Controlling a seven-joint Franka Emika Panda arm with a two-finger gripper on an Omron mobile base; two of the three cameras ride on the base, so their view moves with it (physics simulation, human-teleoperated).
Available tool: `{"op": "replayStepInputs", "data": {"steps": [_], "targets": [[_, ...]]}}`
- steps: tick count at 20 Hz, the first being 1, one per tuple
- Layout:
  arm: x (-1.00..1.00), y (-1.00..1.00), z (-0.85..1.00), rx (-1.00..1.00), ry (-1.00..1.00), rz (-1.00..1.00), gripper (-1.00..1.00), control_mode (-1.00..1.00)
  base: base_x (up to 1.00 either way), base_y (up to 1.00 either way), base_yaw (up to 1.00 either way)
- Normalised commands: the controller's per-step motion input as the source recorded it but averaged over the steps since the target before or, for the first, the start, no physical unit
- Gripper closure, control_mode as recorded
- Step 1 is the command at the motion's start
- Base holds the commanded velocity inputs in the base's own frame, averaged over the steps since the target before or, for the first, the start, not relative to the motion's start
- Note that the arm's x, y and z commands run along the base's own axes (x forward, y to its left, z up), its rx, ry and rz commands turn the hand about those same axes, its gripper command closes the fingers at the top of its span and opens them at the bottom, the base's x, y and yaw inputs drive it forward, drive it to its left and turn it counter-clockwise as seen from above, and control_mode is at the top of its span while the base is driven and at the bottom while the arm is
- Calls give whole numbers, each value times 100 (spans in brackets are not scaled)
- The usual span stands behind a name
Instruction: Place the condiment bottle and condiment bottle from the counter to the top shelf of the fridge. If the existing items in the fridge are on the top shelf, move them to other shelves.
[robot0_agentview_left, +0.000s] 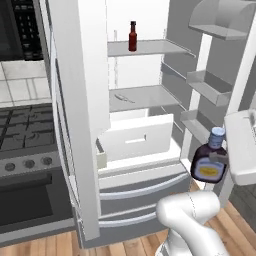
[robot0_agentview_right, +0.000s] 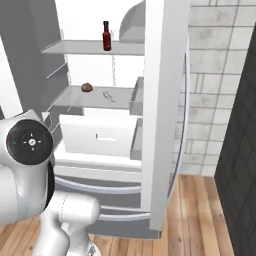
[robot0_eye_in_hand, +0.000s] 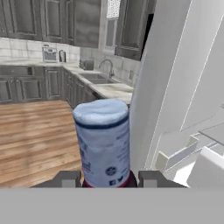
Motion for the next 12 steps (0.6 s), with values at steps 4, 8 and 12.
{"op": "replayStepInputs", "data": {"steps": [4,8,12], "targets": [[0,0,0,0,0,0,100,100,16,-43,18],[0,0,0,0,0,0,100,100,24,-2,4],[0,0,0,0,0,0,100,100,45,0,0]]}}
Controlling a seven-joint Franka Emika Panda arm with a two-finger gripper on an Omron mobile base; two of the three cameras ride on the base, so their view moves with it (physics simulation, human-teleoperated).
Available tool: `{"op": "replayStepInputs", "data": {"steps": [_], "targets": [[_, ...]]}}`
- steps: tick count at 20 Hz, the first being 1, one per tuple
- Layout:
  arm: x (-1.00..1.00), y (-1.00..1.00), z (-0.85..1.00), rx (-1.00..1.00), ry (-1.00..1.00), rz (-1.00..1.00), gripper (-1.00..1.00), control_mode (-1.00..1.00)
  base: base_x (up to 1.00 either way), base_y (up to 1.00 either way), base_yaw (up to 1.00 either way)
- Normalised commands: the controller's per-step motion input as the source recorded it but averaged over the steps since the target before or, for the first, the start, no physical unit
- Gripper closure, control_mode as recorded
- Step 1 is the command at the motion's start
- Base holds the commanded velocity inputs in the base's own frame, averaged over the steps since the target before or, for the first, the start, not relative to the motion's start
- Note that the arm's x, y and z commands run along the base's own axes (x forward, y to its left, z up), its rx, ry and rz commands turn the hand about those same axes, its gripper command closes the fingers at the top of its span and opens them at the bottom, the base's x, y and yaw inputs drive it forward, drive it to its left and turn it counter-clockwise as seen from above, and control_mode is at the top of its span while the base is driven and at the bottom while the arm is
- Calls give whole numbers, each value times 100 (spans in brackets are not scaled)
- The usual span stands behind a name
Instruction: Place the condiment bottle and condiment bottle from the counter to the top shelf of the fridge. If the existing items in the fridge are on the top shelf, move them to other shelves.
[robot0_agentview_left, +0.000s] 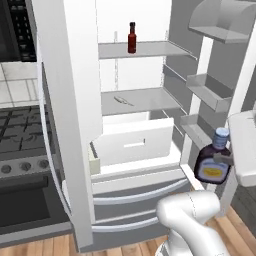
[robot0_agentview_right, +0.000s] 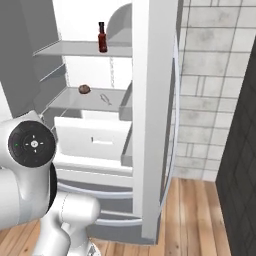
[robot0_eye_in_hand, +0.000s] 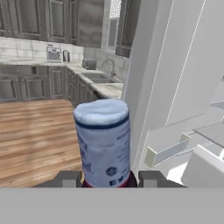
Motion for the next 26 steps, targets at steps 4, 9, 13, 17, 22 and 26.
{"op": "replayStepInputs", "data": {"steps": [4,9,13,17,22,26], "targets": [[0,0,0,0,0,0,100,100,50,7,0],[0,0,0,0,0,0,100,100,41,0,0],[0,0,0,0,0,0,100,100,35,8,0],[0,0,0,0,0,0,100,100,7,26,0],[0,0,0,0,0,0,100,100,18,24,0],[0,0,0,0,0,0,100,100,15,31,0]]}}
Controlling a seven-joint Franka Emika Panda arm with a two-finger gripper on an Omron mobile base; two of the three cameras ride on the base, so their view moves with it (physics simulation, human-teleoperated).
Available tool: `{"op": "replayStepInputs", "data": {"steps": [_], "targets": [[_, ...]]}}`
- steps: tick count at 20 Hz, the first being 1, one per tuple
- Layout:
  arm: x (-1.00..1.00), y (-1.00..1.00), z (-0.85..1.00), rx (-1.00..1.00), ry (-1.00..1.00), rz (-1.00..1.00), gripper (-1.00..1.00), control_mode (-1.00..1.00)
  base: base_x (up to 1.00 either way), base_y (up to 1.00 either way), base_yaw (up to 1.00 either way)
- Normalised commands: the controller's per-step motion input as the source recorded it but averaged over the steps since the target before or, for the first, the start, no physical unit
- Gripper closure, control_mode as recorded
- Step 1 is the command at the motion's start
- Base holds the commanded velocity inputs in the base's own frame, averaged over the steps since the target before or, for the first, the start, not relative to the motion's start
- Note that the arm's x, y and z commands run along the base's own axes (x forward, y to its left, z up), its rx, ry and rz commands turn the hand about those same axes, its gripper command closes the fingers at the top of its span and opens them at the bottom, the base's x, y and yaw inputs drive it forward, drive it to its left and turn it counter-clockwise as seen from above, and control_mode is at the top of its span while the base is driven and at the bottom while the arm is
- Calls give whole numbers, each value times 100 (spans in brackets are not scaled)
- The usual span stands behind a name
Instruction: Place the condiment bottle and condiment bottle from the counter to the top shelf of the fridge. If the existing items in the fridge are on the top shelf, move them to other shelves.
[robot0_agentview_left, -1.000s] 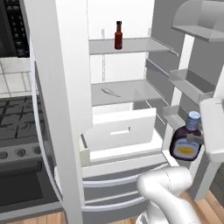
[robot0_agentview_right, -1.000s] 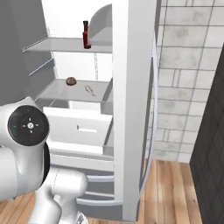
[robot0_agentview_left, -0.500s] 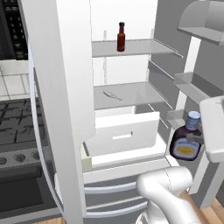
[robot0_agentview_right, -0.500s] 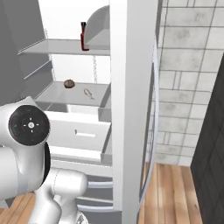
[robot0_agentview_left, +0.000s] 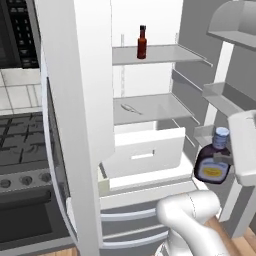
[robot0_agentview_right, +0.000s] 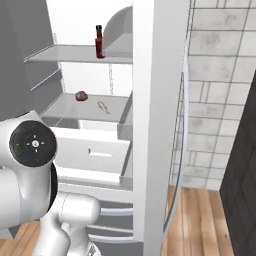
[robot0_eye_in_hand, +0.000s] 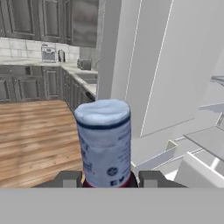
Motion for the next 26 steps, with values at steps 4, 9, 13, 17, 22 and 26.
{"op": "replayStepInputs", "data": {"steps": [4,9,13,17,22,26], "targets": [[0,0,0,0,0,0,100,100,14,33,0],[0,0,0,0,0,0,100,100,21,28,0],[0,0,0,0,0,0,100,100,35,16,0],[0,0,0,0,0,0,100,100,45,18,0],[0,0,0,0,0,0,100,100,43,23,0],[0,0,0,0,0,0,100,100,26,21,0]]}}
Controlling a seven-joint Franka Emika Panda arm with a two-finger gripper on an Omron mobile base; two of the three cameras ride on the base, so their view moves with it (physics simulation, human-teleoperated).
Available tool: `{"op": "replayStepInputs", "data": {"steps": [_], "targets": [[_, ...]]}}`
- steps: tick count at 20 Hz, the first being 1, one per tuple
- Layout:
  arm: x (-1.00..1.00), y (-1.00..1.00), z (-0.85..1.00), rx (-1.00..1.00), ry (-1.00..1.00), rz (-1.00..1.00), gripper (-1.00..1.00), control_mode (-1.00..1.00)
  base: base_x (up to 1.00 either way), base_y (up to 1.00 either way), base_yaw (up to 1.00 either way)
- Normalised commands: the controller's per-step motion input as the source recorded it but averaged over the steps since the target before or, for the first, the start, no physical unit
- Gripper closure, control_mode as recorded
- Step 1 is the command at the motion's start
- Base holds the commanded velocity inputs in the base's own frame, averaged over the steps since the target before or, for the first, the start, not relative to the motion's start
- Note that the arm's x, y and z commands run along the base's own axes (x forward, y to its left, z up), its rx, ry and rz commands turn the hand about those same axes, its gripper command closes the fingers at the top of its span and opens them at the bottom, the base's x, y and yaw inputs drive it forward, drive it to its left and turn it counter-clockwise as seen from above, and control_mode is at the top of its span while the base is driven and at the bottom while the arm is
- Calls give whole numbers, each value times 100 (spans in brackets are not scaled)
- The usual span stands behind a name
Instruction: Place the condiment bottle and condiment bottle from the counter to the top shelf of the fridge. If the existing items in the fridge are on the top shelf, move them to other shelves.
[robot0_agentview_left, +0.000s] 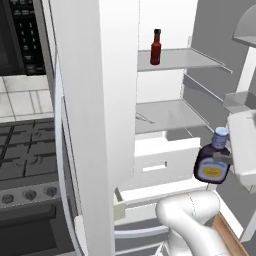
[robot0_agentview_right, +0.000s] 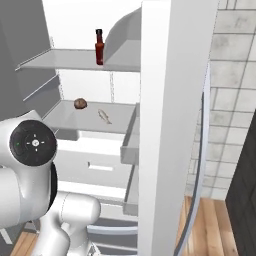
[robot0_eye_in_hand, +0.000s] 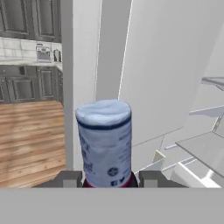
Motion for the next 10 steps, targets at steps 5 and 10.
{"op": "replayStepInputs", "data": {"steps": [5,10], "targets": [[0,0,0,0,0,0,100,100,15,24,0],[0,0,0,0,0,0,100,100,15,36,0]]}}
